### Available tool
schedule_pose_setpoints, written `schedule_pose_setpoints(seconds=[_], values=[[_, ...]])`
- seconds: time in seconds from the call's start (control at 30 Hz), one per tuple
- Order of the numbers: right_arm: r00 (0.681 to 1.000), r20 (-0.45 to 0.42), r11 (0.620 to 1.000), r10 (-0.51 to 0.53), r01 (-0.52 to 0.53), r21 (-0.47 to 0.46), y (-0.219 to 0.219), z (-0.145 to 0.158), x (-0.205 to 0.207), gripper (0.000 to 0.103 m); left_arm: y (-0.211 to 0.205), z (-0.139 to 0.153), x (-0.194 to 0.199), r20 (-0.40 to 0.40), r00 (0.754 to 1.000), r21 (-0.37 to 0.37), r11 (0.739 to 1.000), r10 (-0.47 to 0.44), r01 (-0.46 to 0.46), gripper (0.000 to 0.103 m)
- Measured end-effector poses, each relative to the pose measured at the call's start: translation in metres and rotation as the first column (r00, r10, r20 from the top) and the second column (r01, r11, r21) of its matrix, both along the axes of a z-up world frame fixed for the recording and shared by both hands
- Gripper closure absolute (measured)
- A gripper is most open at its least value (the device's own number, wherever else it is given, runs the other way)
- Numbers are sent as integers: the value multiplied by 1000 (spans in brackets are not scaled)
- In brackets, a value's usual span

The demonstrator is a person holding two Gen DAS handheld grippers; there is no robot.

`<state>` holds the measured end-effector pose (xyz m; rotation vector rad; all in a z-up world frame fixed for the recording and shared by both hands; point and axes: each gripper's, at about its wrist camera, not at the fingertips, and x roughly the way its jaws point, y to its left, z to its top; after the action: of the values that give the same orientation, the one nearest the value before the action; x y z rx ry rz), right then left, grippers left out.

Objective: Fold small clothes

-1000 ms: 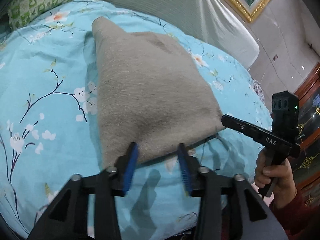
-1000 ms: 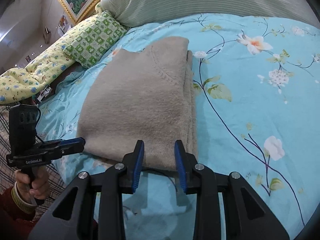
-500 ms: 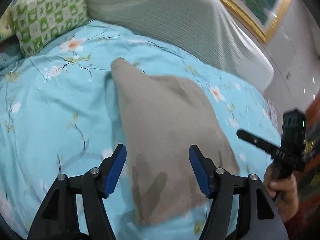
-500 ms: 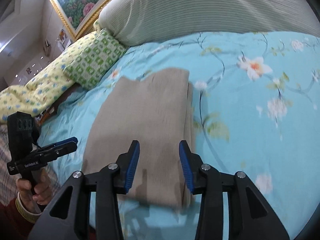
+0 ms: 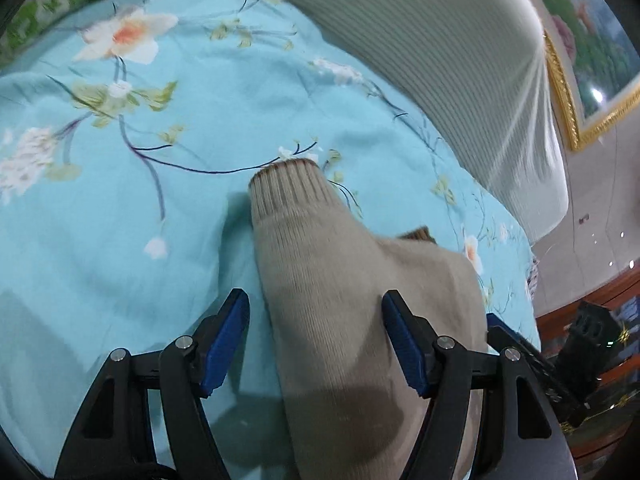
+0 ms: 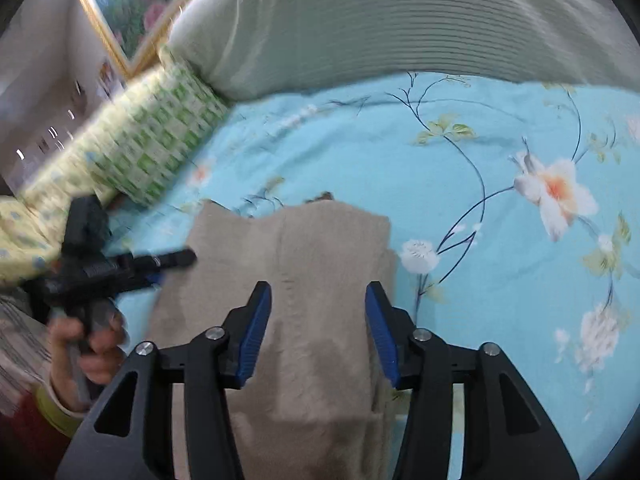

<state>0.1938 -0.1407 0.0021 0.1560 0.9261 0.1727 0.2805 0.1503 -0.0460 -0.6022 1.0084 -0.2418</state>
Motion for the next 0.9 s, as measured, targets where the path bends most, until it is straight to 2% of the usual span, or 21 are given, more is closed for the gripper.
schedule_pose_setpoints(seconds=[0.07, 0.1, 0.13, 0.17, 0.2, 0.23, 0.27, 0.3, 0.37, 0.4, 0.47, 0.5, 0.63, 0.8, 0.9], values=[[998, -46, 998, -52, 54, 32, -11, -15, 14, 47, 0, -8, 12, -6, 1000, -31, 1000, -6, 5, 38], [994, -86, 994, -60, 67, 87, -18, -24, 22, 47, 0, -9, 16, 2, 1000, -34, 999, -11, 11, 47], [993, -107, 986, -47, 63, 151, -23, -30, 27, 47, -2, -9, 19, 13, 1000, -35, 999, -22, 22, 63], [994, -110, 979, -31, 52, 198, -26, -34, 29, 51, -3, -7, 21, 25, 999, -32, 999, -33, 34, 69], [995, -95, 979, -21, 40, 200, -25, -32, 28, 61, -5, -4, 22, 48, 998, -14, 999, -32, 33, 77], [998, -58, 981, -16, 27, 192, -23, -27, 25, 88, -6, 2, 21, 80, 996, 11, 1000, -27, 26, 83], [999, -31, 983, -21, 27, 181, -23, -22, 22, 92, -6, 8, 19, 126, 992, 50, 999, -12, 6, 85], [1000, -15, 984, -25, 27, 175, -22, -19, 20, 92, -6, 10, 20, 142, 990, 79, 997, 4, -16, 92], [1000, -20, 989, -24, 27, 145, -20, -23, 19, 92, -5, 4, 25, 128, 991, 156, 986, 40, -60, 93], [999, -30, 993, -17, 21, 113, -16, -29, 22, 92, -5, -2, 29, 117, 992, 180, 981, 44, -65, 93], [999, -44, 994, -16, 21, 108, -16, -36, 24, 92, -7, -13, 36, 87, 996, 228, 972, 37, -56, 93], [999, -46, 992, -27, 32, 118, -17, -36, 25, 92, -5, -17, 37, 81, 996, 227, 973, 35, -52, 92], [997, -47, 989, -68, 74, 132, -26, -24, 17, 73, -2, -6, 36, 86, 995, 266, 961, 55, -76, 83], [998, 18, 984, -63, 59, 170, -25, 4, -23, 70, 8, 15, 12, 108, 990, 252, 960, 94, -119, 80], [998, 37, 982, -41, 33, 187, -20, 11, -48, 64, 8, 31, -18, 123, 987, 230, 965, 101, -128, 72]])
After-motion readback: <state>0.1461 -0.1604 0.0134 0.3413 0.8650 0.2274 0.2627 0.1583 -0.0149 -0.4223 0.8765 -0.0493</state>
